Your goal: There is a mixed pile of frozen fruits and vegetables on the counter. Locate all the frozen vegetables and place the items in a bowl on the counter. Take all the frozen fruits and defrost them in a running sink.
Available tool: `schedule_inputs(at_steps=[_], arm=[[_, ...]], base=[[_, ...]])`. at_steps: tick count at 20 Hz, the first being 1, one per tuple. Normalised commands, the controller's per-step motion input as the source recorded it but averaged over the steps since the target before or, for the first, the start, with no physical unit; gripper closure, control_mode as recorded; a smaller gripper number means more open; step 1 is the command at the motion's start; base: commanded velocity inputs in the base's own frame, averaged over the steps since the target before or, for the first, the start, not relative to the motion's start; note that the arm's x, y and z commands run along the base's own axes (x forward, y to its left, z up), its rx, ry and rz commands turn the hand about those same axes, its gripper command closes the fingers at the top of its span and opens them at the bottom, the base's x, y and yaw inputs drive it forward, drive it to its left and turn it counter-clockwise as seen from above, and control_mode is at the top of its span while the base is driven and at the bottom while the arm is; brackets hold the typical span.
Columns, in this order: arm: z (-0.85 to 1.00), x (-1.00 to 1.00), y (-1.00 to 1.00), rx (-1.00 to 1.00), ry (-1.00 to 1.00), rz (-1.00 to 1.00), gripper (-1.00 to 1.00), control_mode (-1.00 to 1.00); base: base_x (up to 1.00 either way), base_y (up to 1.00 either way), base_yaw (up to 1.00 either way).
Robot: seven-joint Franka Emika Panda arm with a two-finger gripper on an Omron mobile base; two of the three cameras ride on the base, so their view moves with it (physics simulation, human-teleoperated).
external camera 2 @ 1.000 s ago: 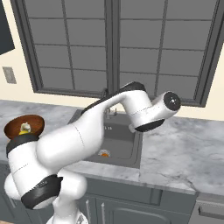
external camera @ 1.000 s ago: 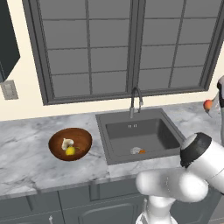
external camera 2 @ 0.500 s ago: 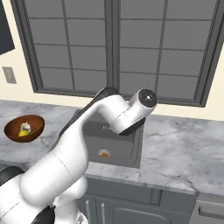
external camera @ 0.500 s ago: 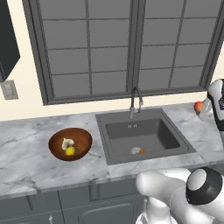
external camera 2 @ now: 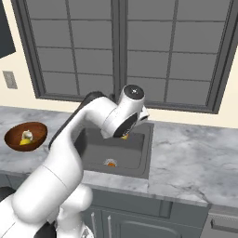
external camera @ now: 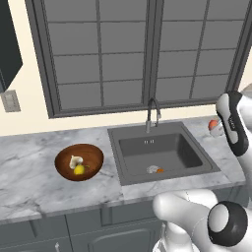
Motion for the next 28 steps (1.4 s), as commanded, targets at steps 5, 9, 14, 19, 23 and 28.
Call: schedule_inputs(at_steps=[5, 9, 14, 19, 23, 28], arm=[[-0.07, 0.00, 0.32, -0.02, 0.10, -0.03, 1.00, -1.00], [-0.15, 0.01, 0.34, -0.03, -0.01, 0.00, 1.00, -1.00], [-0.10, 0.03, 0.37, -0.02, 0.00, -0.01, 1.00, -1.00], [-0.05, 0.13, 0.32, -0.01, 0.00, -0.04, 1.00, -1.00], [-0.07, 0.12, 0.28, -0.05, 0.00, -0.08, 1.00, -1.00], [-0.15, 0.27, 0.13, -0.06, 0.00, -0.10, 1.00, -1.00]], base=[[0.00, 0.00, 0.00], [0.00, 0.00, 0.00], [0.00, 0.00, 0.00], [0.00, 0.00, 0.00], [0.00, 0.00, 0.00], [0.00, 0.00, 0.00]])
